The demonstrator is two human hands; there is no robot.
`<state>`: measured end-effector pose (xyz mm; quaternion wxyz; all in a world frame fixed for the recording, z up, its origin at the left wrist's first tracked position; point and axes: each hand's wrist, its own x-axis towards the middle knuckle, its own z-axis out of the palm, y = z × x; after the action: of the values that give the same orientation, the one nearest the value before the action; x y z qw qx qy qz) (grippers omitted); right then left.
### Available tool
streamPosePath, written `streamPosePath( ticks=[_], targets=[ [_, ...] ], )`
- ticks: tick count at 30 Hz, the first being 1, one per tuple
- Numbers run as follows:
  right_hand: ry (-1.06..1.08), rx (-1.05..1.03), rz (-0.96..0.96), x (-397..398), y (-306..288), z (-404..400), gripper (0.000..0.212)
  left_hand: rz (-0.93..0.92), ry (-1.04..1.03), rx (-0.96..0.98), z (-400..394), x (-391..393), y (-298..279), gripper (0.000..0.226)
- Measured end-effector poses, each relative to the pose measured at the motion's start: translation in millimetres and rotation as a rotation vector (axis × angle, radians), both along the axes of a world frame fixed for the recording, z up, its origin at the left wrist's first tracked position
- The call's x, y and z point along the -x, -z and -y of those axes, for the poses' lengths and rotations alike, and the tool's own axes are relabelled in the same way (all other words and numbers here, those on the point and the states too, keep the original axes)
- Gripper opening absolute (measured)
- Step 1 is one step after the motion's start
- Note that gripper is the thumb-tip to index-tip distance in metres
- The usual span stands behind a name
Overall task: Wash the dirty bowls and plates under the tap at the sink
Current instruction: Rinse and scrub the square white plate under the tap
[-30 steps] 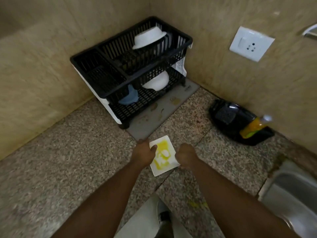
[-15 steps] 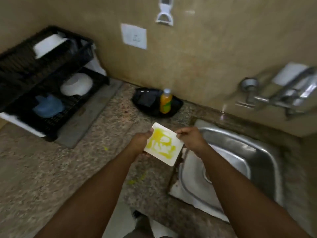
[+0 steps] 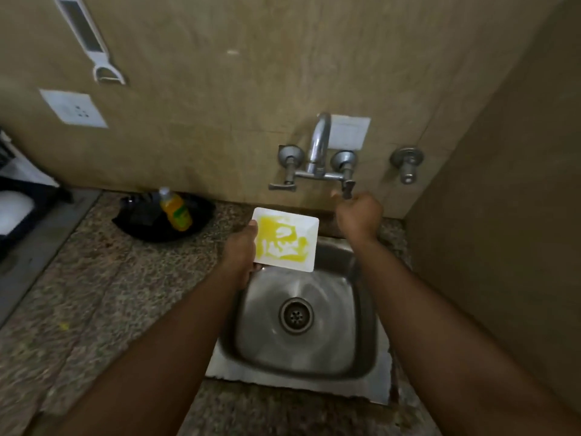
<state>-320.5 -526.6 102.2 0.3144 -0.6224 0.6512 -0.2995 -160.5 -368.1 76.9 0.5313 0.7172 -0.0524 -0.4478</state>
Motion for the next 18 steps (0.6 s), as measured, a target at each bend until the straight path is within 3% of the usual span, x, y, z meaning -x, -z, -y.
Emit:
streamPosePath(
  ticks=[2,7,14,18],
  targets=[
    [-0.007,0.042,-0.064,2.6,-8.1,17.3,0.054,0.036,-0.03,0.009,8.4,7.7,-6.5,0.036],
    [-0.162,0.009,-0.04,0.3,-9.1,30.5,0.033,0.103,-0.034,0.019,16.8,7.7,-17.2,0.041],
    [-0.071,-0.126,0.211,-3.4,36.0,55.7,0.04,0.133,-0.067,0.044,12.3,0.7,-22.8,0.036],
    [0.074,-0.33,0.533,-9.4,3.8,19.4,0.016,0.225,-0.072,0.027,11.3,-4.5,-26.6,0.037]
  ],
)
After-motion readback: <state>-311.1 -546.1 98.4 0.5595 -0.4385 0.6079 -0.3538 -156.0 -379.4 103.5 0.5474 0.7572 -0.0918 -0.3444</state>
